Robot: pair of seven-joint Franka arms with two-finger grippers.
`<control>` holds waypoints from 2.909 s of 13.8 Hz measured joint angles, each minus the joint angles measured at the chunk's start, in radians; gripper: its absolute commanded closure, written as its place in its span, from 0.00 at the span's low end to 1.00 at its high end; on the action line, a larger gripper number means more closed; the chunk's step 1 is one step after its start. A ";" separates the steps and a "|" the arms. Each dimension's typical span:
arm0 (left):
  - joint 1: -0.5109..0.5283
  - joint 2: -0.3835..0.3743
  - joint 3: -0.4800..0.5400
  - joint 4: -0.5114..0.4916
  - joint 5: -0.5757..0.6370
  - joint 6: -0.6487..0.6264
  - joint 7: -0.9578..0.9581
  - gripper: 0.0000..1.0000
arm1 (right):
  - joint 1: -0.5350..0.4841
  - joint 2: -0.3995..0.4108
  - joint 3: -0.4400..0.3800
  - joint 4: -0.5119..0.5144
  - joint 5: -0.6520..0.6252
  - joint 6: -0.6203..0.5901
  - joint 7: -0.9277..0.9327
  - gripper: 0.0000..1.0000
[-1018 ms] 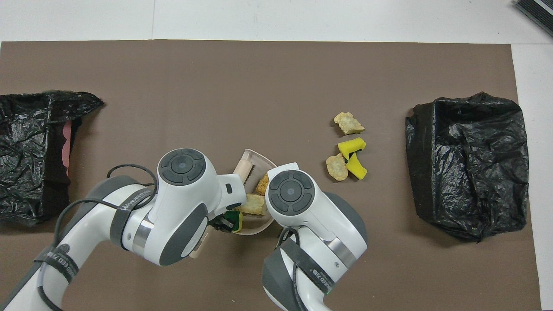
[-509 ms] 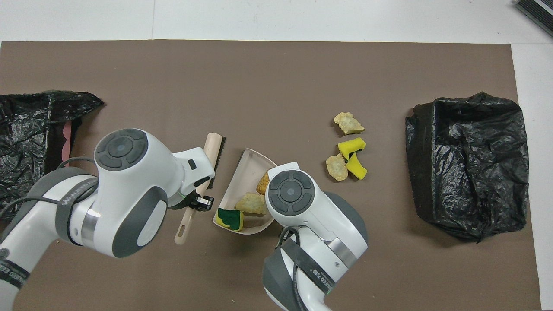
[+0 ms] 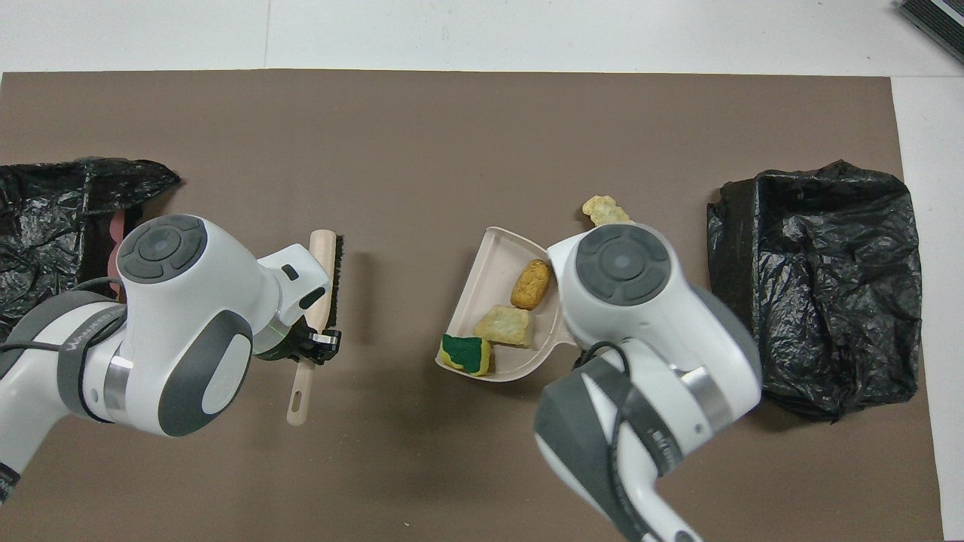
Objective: Sweep and dump trash in bin
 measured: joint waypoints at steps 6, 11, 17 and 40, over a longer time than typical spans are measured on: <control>-0.133 -0.095 -0.027 -0.161 -0.002 0.100 -0.259 1.00 | -0.011 -0.092 -0.383 0.061 0.076 -0.105 -0.486 1.00; -0.288 -0.109 -0.034 -0.233 -0.046 0.170 -0.376 1.00 | -0.016 -0.113 -0.717 0.060 0.066 -0.101 -0.861 1.00; -0.385 -0.108 -0.028 -0.319 -0.052 0.306 -0.481 0.00 | -0.006 -0.111 -0.807 0.055 -0.195 0.023 -0.998 1.00; 0.330 0.104 0.005 0.408 0.057 -0.164 0.298 0.00 | 0.017 -0.187 -0.422 0.065 -0.742 -0.168 -0.812 1.00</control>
